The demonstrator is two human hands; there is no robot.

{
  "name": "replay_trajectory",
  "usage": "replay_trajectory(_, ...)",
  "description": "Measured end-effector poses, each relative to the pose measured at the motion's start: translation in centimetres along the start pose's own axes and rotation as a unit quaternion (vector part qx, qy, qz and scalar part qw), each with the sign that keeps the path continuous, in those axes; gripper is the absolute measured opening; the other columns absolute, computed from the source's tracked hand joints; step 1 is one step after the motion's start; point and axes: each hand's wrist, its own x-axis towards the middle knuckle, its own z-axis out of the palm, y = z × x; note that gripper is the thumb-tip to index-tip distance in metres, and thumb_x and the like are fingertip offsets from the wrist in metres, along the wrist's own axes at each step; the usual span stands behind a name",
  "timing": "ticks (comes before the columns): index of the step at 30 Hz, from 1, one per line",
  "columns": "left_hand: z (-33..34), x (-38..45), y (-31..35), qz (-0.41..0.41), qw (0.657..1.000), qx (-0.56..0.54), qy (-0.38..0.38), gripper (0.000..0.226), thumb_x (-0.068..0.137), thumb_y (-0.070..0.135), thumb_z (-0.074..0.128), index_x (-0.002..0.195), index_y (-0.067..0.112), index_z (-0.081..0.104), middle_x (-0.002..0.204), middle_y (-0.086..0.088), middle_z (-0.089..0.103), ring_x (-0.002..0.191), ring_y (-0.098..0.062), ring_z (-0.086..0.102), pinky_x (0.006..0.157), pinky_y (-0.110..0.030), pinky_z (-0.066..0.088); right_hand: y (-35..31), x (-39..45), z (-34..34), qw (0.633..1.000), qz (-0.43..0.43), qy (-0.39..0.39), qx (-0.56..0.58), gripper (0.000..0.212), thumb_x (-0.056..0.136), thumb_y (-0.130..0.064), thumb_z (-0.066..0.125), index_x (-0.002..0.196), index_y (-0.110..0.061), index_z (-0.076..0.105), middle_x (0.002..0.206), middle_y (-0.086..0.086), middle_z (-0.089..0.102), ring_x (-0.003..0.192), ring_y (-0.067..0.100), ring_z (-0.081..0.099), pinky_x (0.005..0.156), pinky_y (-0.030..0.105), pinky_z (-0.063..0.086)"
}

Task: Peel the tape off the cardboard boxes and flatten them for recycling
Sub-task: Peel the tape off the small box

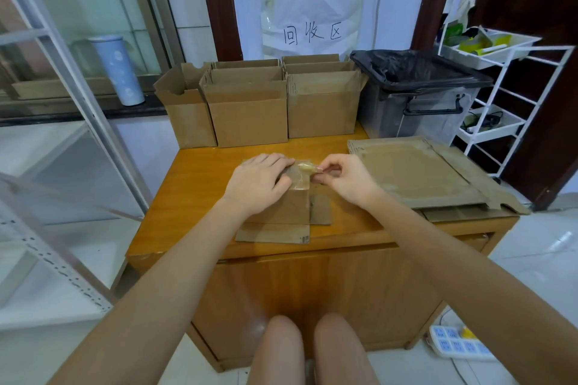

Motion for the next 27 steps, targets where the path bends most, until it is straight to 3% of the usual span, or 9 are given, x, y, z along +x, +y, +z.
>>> replay_trajectory(7, 0.1, 0.0, -0.1, -0.001, 1.0, 0.0, -0.003, 0.046, 0.099, 0.038, 0.027, 0.138, 0.026, 0.047, 0.137, 0.007, 0.052, 0.125, -0.01, 0.046, 0.099, -0.027, 0.04, 0.8, -1.1, -0.7, 1.0, -0.001, -0.001, 0.015, 0.004, 0.083, -0.01, 0.071, 0.085, -0.013, 0.069, 0.091, 0.001, 0.07, 0.093, 0.015, 0.065, 0.088, 0.028, 0.05)
replay_trajectory(10, 0.1, 0.1, -0.1, -0.005, 1.0, -0.002, -0.011, 0.044, 0.1, 0.036, 0.03, 0.139, 0.025, 0.046, 0.138, 0.006, 0.051, 0.126, -0.01, 0.045, 0.1, -0.028, 0.04, 0.8, -1.7, -0.9, 1.0, -0.012, -0.005, 0.017, 0.005, 0.084, -0.009, 0.069, 0.088, -0.012, 0.069, 0.092, 0.001, 0.07, 0.093, 0.013, 0.065, 0.088, 0.025, 0.049)
replay_trajectory(15, 0.1, 0.0, -0.1, -0.002, 1.0, 0.0, -0.005, 0.043, 0.1, 0.034, 0.031, 0.138, 0.024, 0.048, 0.137, 0.005, 0.053, 0.125, -0.011, 0.047, 0.101, -0.029, 0.04, 0.6, -2.1, -0.8, 1.0, -0.017, -0.001, 0.001, 0.015, 0.085, -0.01, 0.069, 0.083, -0.024, 0.065, 0.088, -0.006, 0.067, 0.089, 0.008, 0.064, 0.082, 0.019, 0.047)
replay_trajectory(23, 0.0, 0.0, 0.0, -0.005, 1.0, 0.001, -0.005, 0.052, 0.095, 0.038, 0.021, 0.138, 0.024, 0.048, 0.137, 0.005, 0.053, 0.125, -0.011, 0.046, 0.101, -0.029, 0.039, 0.5, -2.6, -0.5, 0.999, -0.009, 0.026, -0.029, 0.014, 0.086, -0.012, 0.068, 0.099, -0.018, 0.069, 0.095, -0.002, 0.069, 0.091, 0.012, 0.064, 0.085, 0.025, 0.052)
replay_trajectory(27, 0.1, 0.2, 0.1, -0.012, 1.0, 0.0, -0.008, 0.045, 0.1, 0.034, 0.027, 0.139, 0.025, 0.047, 0.139, 0.006, 0.051, 0.126, -0.011, 0.045, 0.102, -0.029, 0.038, -0.3, -3.2, -1.4, 0.998, -0.017, 0.021, -0.053, 0.015, 0.089, -0.01, 0.064, 0.102, -0.017, 0.068, 0.095, -0.01, 0.063, 0.093, 0.005, 0.059, 0.086, 0.016, 0.046)
